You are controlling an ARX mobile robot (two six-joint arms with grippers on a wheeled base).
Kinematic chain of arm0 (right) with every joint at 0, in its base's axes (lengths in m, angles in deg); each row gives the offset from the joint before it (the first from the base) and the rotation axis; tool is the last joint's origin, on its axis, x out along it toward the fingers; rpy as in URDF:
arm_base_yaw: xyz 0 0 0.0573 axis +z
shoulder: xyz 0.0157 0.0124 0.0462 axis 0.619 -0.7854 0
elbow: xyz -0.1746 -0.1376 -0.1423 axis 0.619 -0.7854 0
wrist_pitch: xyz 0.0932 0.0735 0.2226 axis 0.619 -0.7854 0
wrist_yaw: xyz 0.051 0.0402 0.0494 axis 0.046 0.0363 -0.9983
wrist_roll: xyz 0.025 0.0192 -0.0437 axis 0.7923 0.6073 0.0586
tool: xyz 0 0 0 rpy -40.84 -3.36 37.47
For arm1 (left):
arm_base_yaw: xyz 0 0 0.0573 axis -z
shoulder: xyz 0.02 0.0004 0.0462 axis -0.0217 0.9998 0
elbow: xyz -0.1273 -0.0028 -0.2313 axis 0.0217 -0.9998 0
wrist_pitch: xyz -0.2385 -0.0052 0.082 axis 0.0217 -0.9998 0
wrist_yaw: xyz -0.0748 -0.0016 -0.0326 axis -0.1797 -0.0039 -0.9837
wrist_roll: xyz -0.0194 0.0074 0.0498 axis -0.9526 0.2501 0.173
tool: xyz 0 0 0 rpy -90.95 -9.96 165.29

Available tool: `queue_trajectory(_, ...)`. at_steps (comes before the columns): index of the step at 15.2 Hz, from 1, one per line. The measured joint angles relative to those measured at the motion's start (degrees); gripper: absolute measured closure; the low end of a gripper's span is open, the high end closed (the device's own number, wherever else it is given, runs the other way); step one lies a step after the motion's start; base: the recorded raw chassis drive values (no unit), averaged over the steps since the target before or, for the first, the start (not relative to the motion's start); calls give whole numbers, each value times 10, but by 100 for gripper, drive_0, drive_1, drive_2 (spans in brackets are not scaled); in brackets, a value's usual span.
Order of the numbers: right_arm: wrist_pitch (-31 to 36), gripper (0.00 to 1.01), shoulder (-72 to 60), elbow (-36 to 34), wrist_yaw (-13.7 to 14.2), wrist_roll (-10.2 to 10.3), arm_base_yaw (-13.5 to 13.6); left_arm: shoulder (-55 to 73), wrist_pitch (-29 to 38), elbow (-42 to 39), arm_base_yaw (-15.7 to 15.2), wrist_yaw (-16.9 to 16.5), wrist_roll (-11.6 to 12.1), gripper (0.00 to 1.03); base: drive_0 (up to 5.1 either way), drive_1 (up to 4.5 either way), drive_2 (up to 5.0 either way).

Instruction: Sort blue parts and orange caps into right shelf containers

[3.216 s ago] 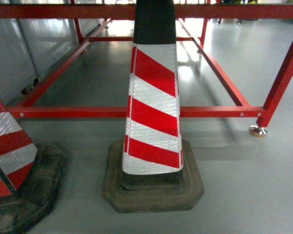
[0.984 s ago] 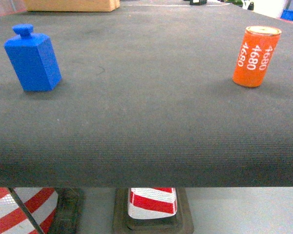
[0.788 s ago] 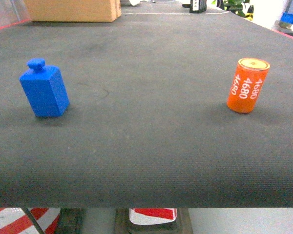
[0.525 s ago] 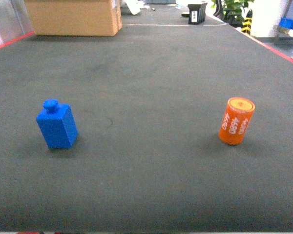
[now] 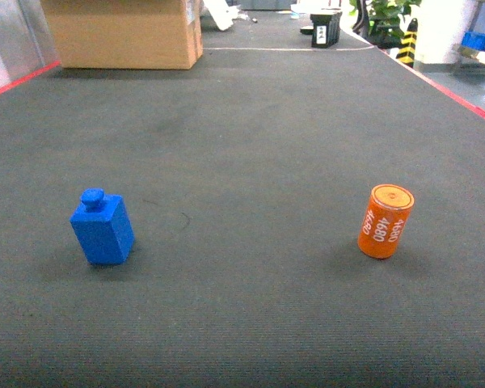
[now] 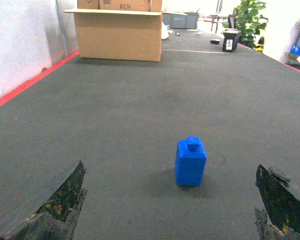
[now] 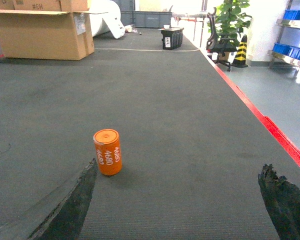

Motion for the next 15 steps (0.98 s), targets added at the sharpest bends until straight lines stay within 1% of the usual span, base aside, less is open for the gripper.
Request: queue_trajectory(15, 0, 3, 0, 0, 0, 0, 0, 0, 0, 0, 0, 0, 0, 5, 0, 0, 0)
